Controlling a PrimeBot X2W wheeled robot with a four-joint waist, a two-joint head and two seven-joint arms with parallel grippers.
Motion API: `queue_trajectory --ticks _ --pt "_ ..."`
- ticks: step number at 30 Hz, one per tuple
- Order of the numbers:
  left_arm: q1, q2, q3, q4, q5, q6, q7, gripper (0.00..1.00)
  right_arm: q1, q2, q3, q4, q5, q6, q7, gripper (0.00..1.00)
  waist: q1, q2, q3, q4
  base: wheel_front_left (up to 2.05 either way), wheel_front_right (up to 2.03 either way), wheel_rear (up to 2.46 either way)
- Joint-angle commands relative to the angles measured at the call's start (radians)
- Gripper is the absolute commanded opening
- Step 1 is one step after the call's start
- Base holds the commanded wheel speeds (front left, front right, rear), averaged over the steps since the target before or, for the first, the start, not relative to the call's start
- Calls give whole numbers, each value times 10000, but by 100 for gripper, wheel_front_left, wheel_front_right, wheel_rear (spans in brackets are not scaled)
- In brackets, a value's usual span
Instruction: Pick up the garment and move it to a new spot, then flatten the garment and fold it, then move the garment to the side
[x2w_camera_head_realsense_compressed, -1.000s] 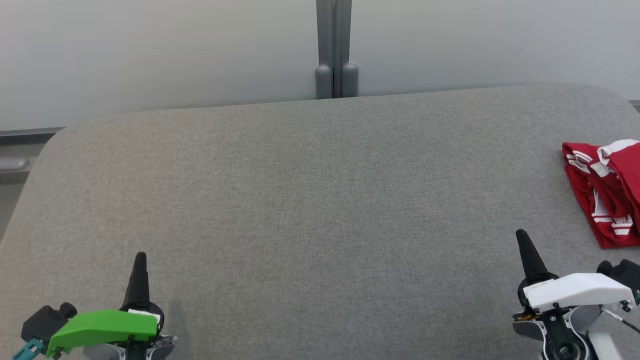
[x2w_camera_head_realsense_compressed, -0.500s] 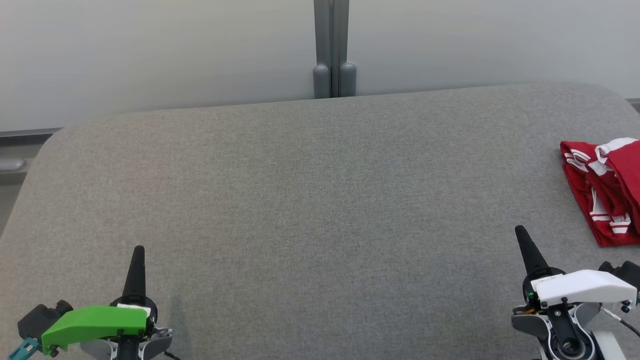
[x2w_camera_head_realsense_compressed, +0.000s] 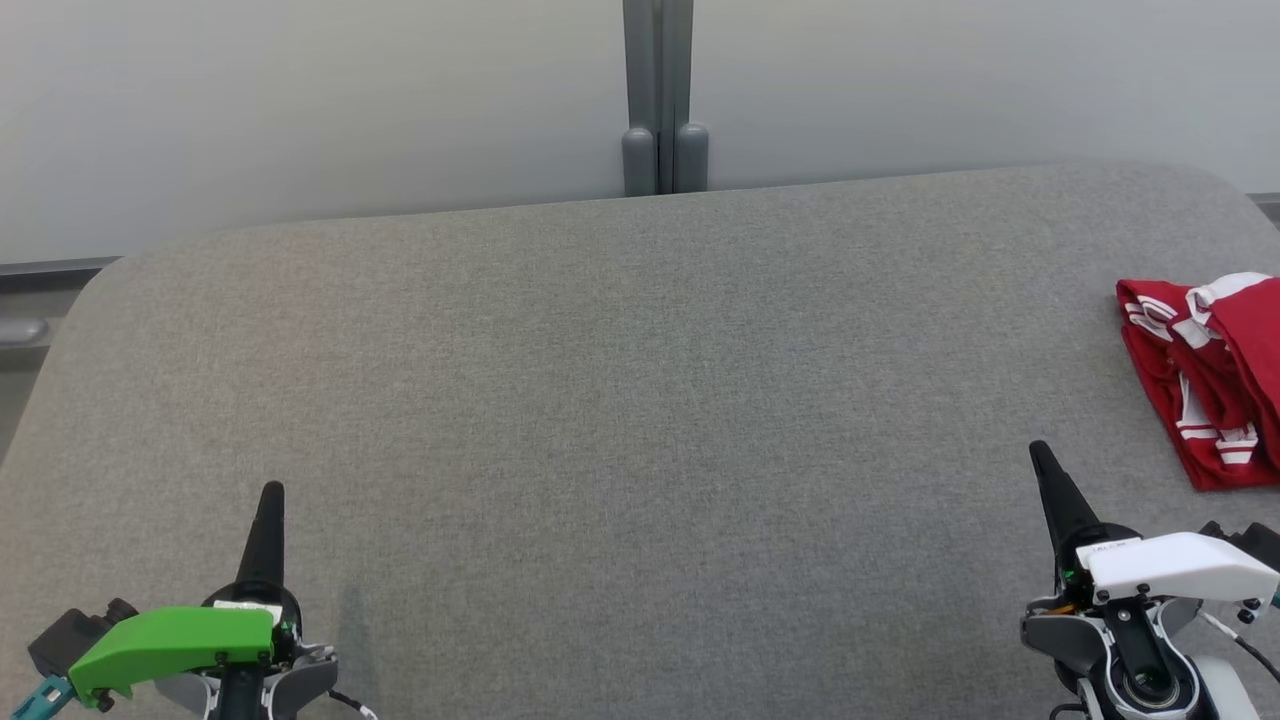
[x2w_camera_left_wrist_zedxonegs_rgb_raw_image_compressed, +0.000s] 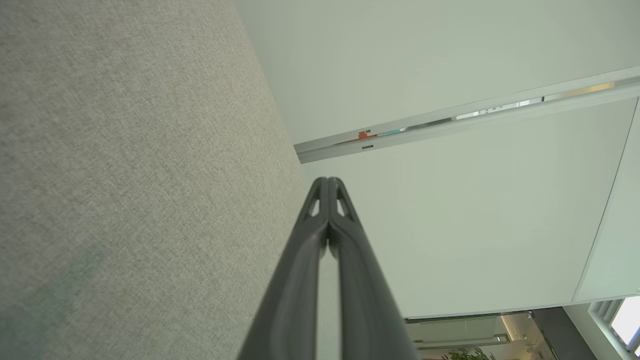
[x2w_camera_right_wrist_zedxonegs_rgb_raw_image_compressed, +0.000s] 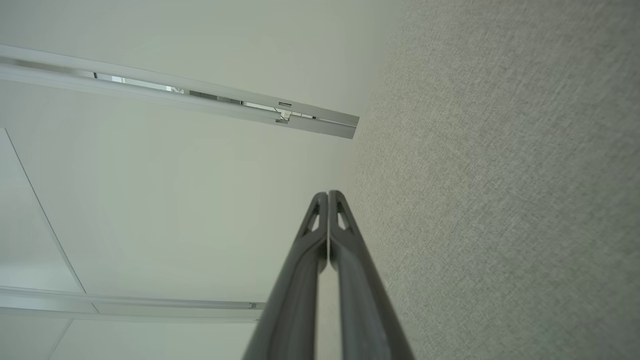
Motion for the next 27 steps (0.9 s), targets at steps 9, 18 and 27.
queue_trajectory --ticks 9,18,27 --pt "-276 3 111 -123 -775 -31 230 0 -206 -8 -59 -5 912 2 182 0 0 0 10 -33 0 0 0" --pt "-288 -9 182 -168 -1371 -34 405 0 -253 13 -94 13 1623 1 294 0 -1 0 20 -66 0 0 0" --pt "-331 -21 240 -199 -1914 -35 550 0 -295 31 -123 30 2271 1 407 0 -1 0 30 -98 0 0 0"
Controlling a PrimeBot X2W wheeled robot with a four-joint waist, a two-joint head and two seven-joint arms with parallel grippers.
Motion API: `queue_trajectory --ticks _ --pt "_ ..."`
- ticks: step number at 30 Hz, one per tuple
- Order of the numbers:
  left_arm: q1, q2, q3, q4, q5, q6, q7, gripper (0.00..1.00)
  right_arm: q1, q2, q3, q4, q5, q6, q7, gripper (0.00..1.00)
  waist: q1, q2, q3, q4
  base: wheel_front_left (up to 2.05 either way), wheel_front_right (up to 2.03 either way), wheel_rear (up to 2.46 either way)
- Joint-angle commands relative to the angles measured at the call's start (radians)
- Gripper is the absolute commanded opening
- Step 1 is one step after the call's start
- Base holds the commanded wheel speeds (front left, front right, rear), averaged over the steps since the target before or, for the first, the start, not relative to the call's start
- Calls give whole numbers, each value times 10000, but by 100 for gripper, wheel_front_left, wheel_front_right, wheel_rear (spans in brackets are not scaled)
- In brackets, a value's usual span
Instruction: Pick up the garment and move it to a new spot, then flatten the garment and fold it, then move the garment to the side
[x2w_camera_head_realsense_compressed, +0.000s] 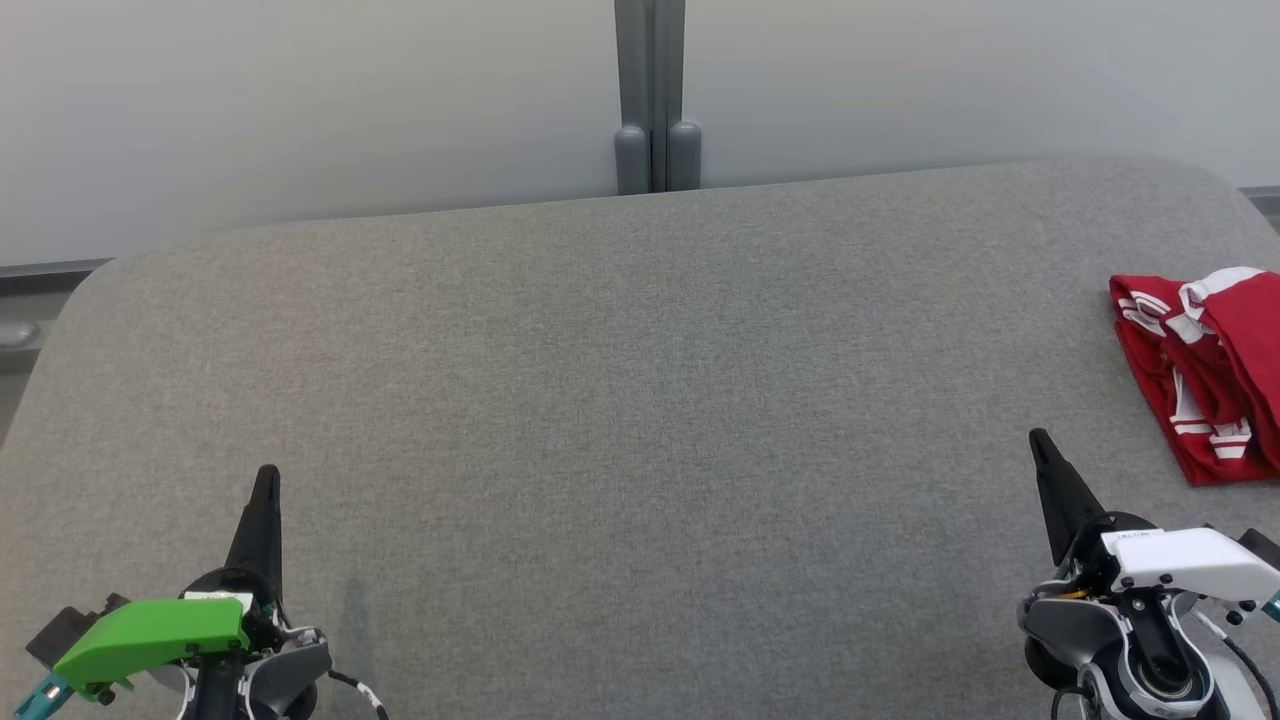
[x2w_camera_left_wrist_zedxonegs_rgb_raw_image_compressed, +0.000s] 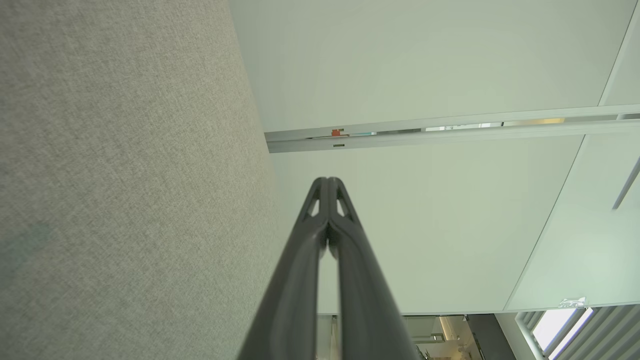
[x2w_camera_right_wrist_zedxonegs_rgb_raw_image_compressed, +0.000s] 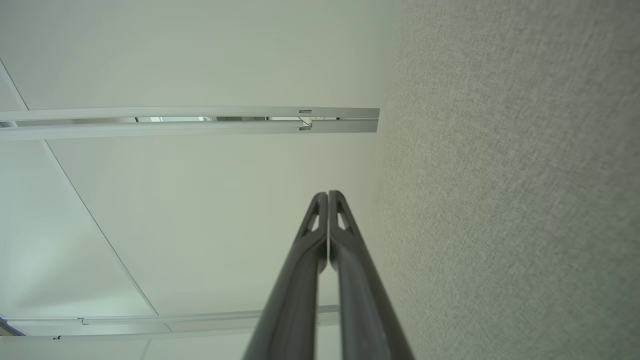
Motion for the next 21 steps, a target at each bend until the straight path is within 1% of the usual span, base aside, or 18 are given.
queue_trajectory --ticks 1,5,21 --pt "-188 -2 65 -52 -194 -36 58 0 -131 0 -25 17 224 1 79 0 0 0 2 -5 0 0 0" --pt "-197 -7 90 -72 -475 -37 136 0 -129 9 -42 26 561 0 117 0 0 0 7 -23 0 0 0" --pt "-177 -5 83 -62 -451 -37 139 0 -128 7 -38 23 547 0 116 0 0 0 7 -24 0 0 0"
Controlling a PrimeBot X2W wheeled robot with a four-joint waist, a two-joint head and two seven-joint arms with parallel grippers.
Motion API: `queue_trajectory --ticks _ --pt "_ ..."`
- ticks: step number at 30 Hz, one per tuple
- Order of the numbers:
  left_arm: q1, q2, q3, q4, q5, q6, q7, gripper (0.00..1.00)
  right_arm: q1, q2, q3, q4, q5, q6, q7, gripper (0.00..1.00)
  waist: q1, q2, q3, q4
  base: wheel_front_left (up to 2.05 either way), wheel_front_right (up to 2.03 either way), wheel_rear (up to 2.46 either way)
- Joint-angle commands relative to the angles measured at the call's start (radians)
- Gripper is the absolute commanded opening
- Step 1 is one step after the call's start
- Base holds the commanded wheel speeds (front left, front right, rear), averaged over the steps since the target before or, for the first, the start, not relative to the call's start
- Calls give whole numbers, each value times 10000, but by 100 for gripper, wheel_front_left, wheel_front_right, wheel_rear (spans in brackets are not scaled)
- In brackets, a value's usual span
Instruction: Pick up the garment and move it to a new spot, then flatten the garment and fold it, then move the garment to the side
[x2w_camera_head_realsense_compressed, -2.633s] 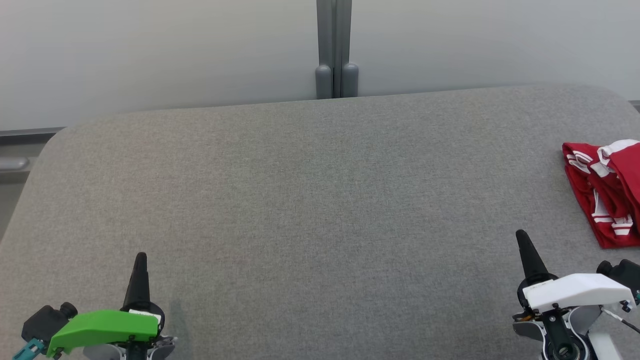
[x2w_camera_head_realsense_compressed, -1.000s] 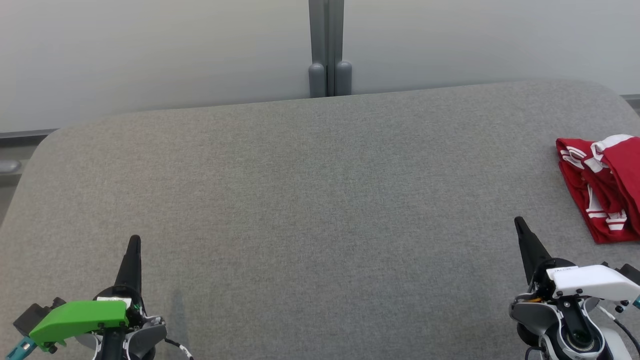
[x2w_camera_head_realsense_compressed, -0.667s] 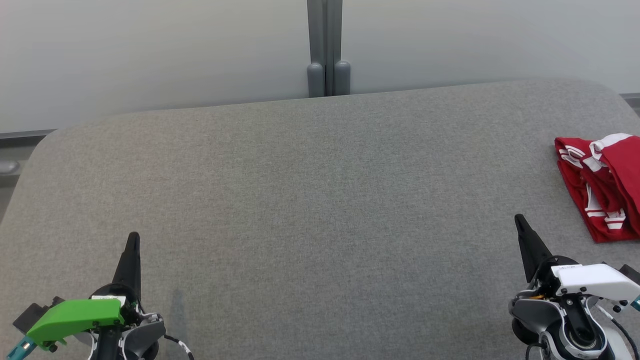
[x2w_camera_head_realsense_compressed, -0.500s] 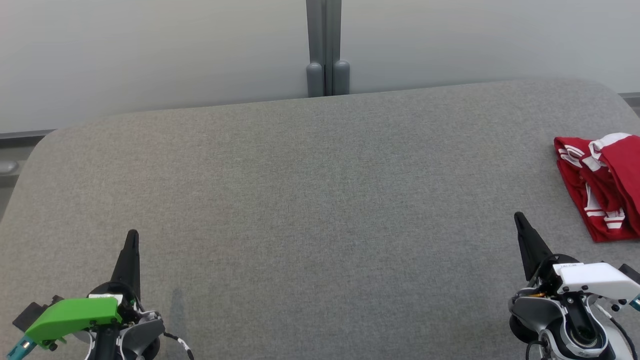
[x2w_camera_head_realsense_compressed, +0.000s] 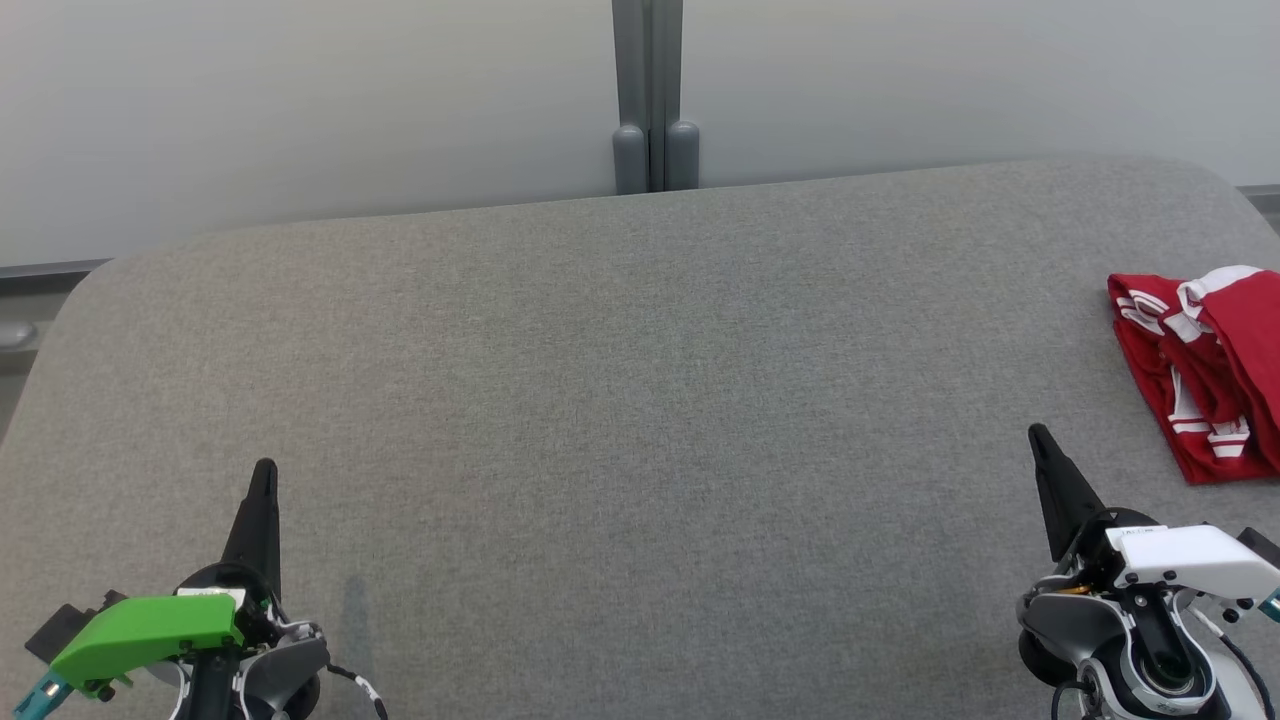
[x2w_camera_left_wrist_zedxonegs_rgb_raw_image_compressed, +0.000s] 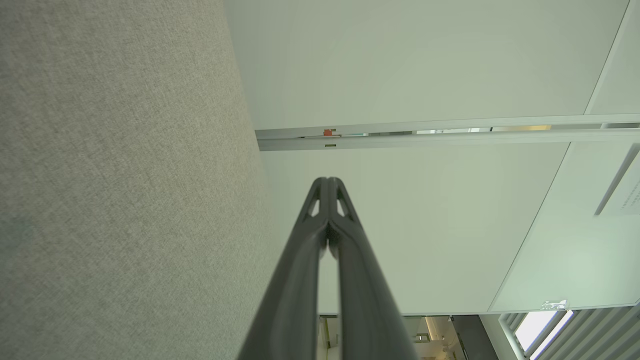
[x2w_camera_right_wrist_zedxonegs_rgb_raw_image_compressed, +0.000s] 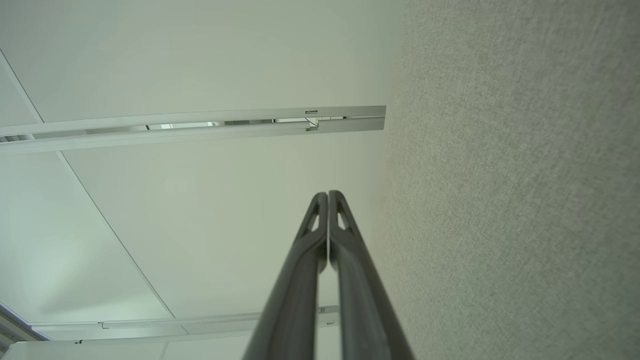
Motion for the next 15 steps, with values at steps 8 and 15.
queue_trajectory --ticks 8,15 --pt "-109 3 24 -18 -30 -35 42 0 -59 -4 -16 16 62 0 23 0 0 0 0 1 0 0 0" --pt "-109 3 24 -19 -31 -35 42 0 -59 -4 -16 16 63 0 23 0 0 0 0 1 0 0 0"
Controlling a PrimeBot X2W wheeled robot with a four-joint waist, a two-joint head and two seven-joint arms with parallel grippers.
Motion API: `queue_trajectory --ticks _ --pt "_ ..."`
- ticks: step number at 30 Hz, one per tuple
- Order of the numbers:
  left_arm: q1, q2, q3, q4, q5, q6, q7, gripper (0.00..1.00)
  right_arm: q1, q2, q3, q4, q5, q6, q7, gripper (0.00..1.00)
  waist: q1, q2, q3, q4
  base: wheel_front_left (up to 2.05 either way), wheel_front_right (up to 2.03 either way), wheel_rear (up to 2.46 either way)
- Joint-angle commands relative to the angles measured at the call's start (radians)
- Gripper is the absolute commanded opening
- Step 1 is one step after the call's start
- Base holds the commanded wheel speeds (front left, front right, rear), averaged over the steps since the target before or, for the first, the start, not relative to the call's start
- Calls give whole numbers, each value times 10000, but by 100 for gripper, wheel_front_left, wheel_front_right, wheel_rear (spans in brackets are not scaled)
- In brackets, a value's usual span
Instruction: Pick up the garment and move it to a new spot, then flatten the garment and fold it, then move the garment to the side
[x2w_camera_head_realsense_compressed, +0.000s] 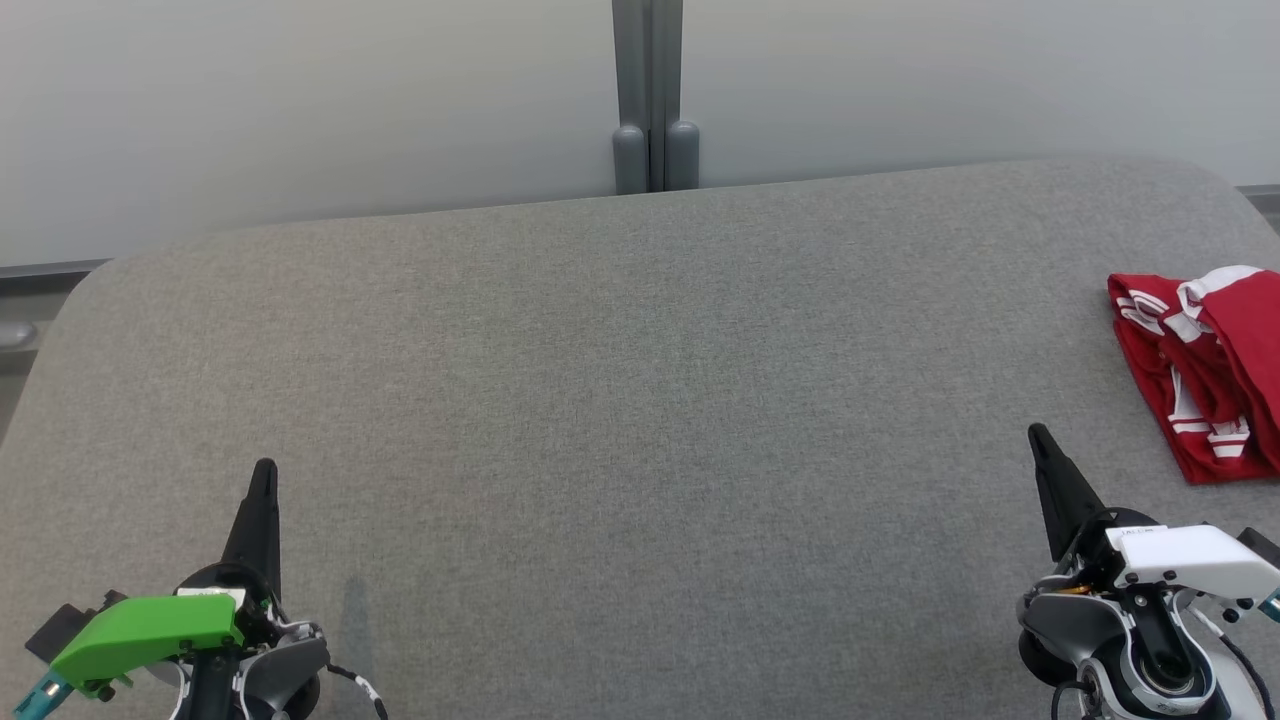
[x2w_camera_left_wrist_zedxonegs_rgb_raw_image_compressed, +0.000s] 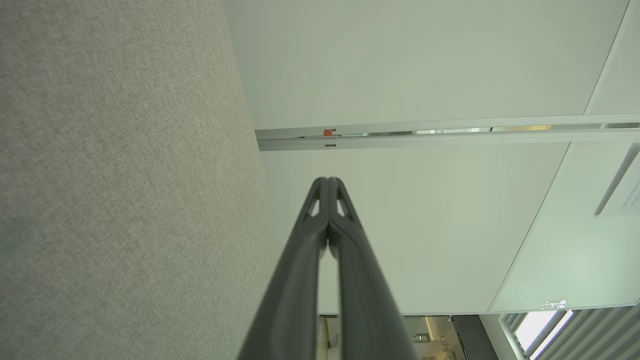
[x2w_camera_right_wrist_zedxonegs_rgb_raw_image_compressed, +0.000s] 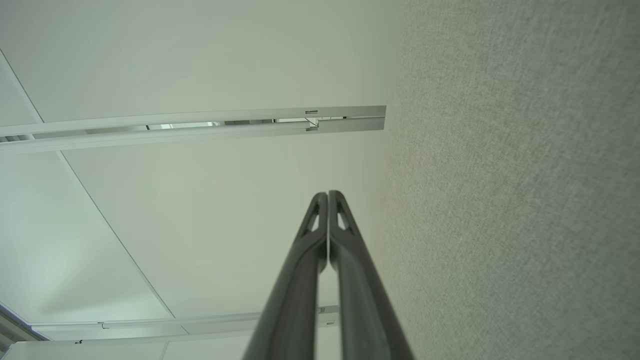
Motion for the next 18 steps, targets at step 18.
queue_trajectory --ticks 18 --pt "-109 3 22 -18 -32 -36 40 0 -58 -4 -15 16 64 0 22 0 0 -1 0 0 0 0 0"
